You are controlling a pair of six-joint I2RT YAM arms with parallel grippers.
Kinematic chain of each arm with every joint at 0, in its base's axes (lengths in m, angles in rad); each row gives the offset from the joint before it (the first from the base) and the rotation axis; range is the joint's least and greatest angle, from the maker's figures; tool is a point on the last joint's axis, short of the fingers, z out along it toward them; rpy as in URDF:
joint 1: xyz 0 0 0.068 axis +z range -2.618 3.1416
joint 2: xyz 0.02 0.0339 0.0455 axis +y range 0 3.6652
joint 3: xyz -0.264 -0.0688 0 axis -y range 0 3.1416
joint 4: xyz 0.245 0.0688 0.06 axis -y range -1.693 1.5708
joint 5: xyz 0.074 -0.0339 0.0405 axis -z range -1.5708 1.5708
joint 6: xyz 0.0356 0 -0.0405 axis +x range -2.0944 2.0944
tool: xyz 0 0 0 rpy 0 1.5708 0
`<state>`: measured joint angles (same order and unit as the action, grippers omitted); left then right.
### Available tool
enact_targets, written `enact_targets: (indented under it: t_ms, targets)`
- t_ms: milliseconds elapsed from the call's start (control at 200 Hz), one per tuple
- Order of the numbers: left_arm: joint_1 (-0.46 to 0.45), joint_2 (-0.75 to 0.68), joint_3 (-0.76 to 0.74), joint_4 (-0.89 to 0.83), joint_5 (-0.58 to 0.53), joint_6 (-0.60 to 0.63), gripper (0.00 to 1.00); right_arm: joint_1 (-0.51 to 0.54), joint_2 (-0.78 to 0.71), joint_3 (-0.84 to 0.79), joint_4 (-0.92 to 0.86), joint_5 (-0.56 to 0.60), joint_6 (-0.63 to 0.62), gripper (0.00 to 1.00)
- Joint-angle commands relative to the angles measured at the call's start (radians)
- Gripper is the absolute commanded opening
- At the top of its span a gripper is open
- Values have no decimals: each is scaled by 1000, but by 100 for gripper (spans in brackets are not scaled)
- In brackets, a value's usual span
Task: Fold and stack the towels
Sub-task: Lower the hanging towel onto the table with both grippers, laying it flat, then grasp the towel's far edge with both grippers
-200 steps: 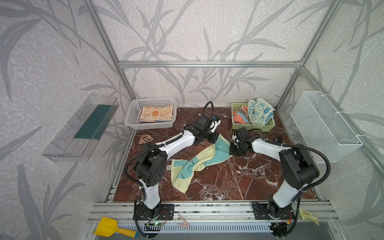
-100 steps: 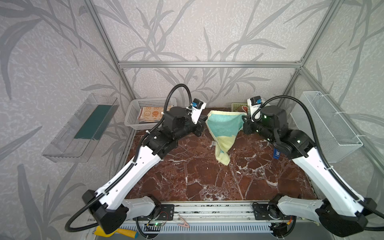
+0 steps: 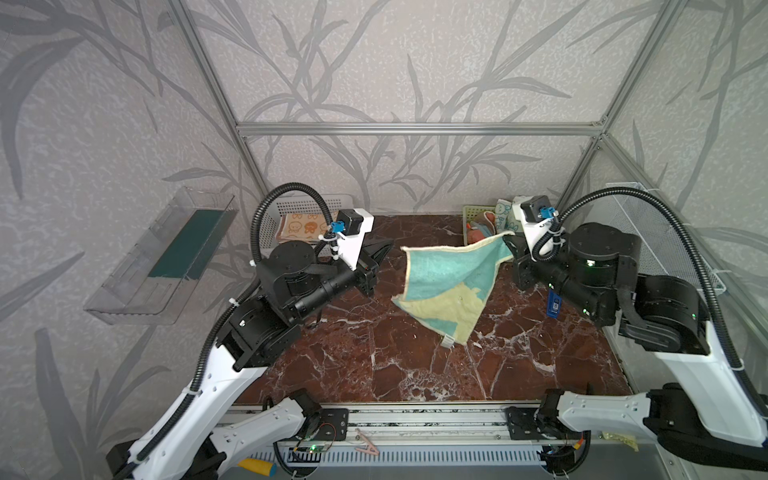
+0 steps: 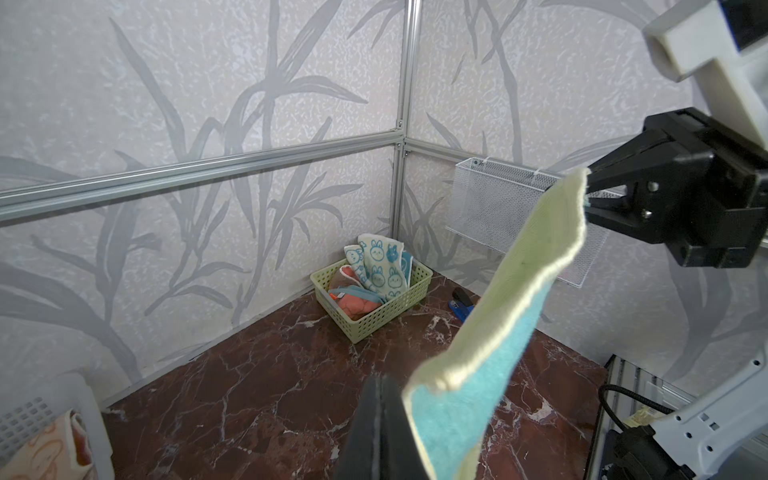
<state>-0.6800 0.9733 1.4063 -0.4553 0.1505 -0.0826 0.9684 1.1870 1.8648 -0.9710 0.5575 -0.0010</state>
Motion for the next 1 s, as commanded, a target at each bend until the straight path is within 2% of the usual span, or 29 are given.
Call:
enact_targets:
  t_ms: [0,60,150,230,345,470,595,795,920,995]
  targets:
    - [77,66,51,-96,-49,-76,0,-52,71,15,8,43,-67,0]
    - [140,101,16,-63,-23,-82,0,-180,122,16,18,-108,-48,0]
    - [245,184,-50,28,89,-131,0,-357,208,-23,77,-349,-12,0]
    - [287,277,-111,139,164,-159,0,-423,297,-80,151,-426,-17,0]
    - [292,421,-182,286,224,-192,0,-499,426,-169,244,-554,3,0]
    - [291,564,-241,413,305,-216,14,-570,574,-242,333,-764,48,0]
    - [275,665,-266,473,320,-259,33,-608,733,-196,311,-918,68,0]
    - [164,764,-310,571,298,-286,42,-639,866,-175,342,-968,99,0]
    - [142,852,-330,656,312,-359,45,-645,869,-198,346,-901,94,0]
    - [123,903,-313,634,290,-364,46,-645,848,-213,334,-823,75,0]
